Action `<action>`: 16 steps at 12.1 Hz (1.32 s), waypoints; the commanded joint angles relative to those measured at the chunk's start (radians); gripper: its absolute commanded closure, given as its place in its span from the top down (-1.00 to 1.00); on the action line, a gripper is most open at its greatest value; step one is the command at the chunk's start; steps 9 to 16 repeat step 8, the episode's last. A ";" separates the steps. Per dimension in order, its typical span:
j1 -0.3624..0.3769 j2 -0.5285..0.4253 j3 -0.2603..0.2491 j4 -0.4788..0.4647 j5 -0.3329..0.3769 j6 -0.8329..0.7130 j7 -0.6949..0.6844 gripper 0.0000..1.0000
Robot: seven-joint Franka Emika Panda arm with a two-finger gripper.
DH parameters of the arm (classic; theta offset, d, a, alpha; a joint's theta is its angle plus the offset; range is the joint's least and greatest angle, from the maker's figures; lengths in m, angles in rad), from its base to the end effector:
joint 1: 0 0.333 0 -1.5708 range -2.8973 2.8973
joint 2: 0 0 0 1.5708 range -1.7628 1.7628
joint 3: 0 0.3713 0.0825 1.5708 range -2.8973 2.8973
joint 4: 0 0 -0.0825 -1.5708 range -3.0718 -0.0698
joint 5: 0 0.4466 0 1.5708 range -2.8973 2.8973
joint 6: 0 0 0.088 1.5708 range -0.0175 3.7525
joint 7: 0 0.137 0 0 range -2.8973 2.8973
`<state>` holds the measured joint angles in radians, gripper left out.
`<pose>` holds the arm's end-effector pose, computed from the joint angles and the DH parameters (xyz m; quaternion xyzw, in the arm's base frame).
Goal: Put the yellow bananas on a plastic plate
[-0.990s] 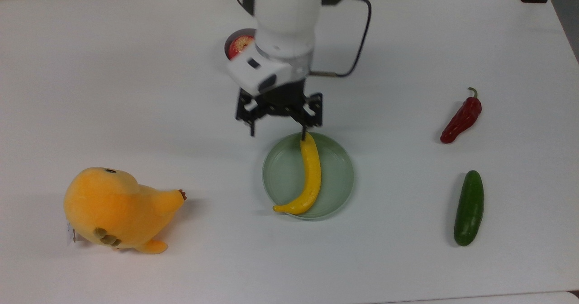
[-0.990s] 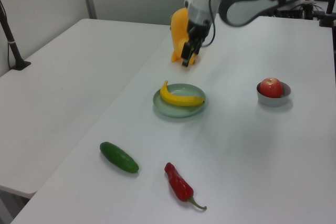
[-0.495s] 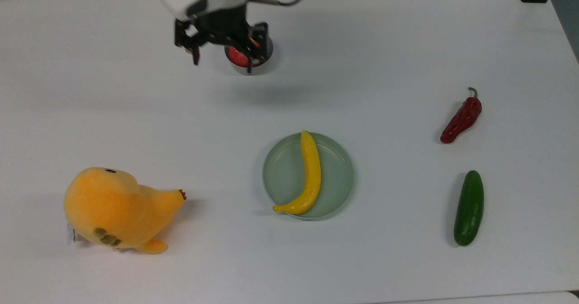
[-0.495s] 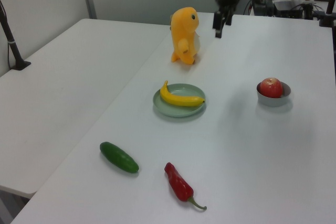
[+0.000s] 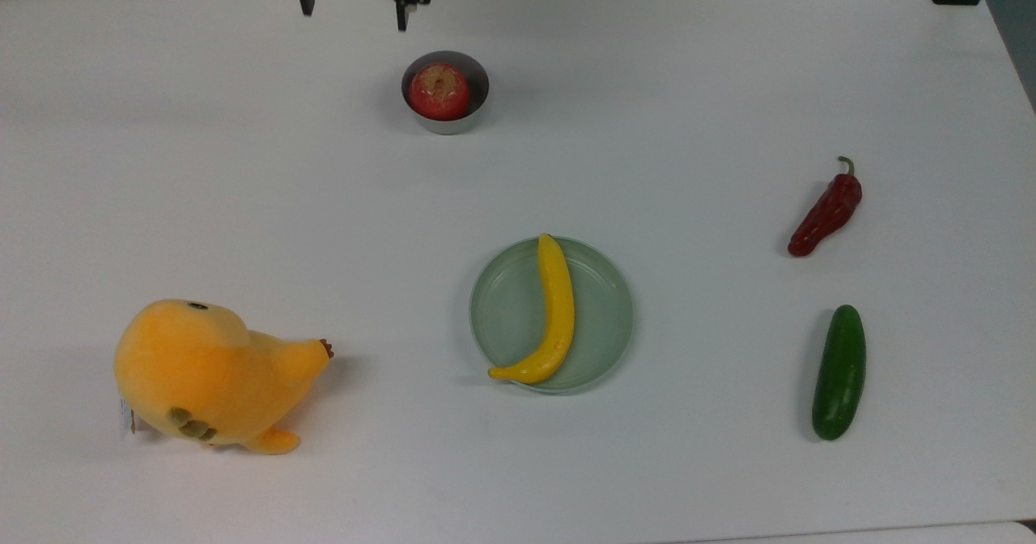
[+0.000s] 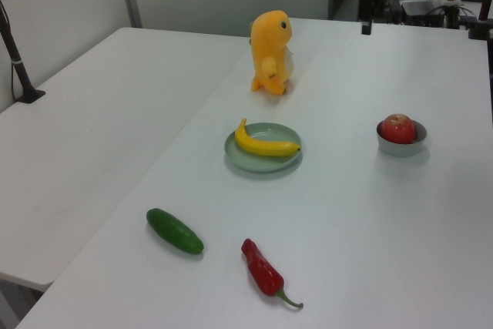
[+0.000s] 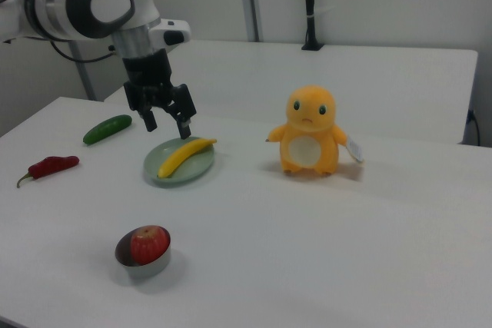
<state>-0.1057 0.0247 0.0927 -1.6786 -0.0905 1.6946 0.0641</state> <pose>0.6319 -0.0201 0.5877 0.9985 -0.0327 -0.0032 0.0438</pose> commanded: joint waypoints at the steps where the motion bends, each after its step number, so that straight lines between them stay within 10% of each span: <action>1: 0.138 -0.054 -0.138 -0.046 0.023 -0.049 -0.017 1.00; 16: 0.152 -0.040 -0.168 -0.023 0.052 -0.047 -0.027 1.00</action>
